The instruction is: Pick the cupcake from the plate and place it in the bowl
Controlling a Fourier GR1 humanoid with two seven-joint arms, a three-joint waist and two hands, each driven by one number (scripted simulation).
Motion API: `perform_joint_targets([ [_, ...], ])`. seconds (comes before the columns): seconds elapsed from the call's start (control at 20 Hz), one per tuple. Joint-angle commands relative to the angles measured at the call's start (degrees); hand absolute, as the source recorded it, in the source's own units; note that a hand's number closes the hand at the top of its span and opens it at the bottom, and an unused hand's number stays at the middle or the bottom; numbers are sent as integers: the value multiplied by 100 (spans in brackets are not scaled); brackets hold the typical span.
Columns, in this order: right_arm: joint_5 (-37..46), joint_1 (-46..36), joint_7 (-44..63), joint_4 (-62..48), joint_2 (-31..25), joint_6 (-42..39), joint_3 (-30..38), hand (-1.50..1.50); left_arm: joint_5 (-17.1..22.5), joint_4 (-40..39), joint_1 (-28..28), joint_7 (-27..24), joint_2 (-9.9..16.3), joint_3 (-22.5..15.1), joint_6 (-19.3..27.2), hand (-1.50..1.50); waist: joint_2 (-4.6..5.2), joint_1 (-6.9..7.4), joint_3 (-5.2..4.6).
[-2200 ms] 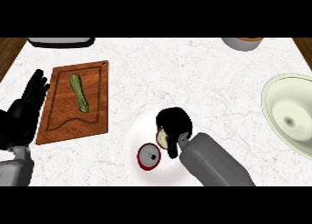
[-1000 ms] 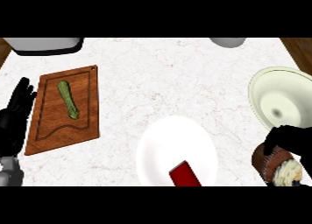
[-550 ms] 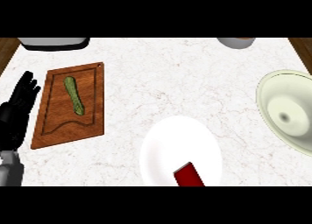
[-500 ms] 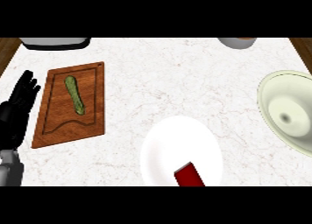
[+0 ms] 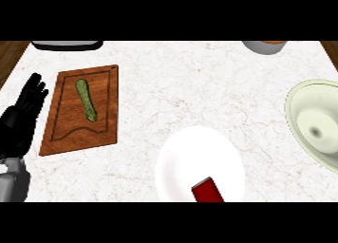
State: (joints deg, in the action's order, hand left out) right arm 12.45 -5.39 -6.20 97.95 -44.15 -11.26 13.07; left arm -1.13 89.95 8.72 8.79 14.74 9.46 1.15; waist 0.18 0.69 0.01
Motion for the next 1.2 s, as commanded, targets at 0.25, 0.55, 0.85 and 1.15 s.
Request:
perform_joint_targets([
  [0.25,841,-1745,-1373,-2966,426,305,-417,150,-50,-398,-115,-570,-73,62,-111,0,9,31,0],
  [0.55,1728,-1850,-946,-4362,144,182,-843,150,-70,63,99,25,-111,-94,-37,0,34,142,8],
  [0.85,1747,-2616,-2592,-6093,63,-270,-829,-150,-211,-302,201,-156,-308,-153,132,0,42,92,10],
  [1.15,136,-2955,-2775,-6636,269,-1290,477,-150,-137,2,37,-23,-104,-20,31,0,7,78,23],
])
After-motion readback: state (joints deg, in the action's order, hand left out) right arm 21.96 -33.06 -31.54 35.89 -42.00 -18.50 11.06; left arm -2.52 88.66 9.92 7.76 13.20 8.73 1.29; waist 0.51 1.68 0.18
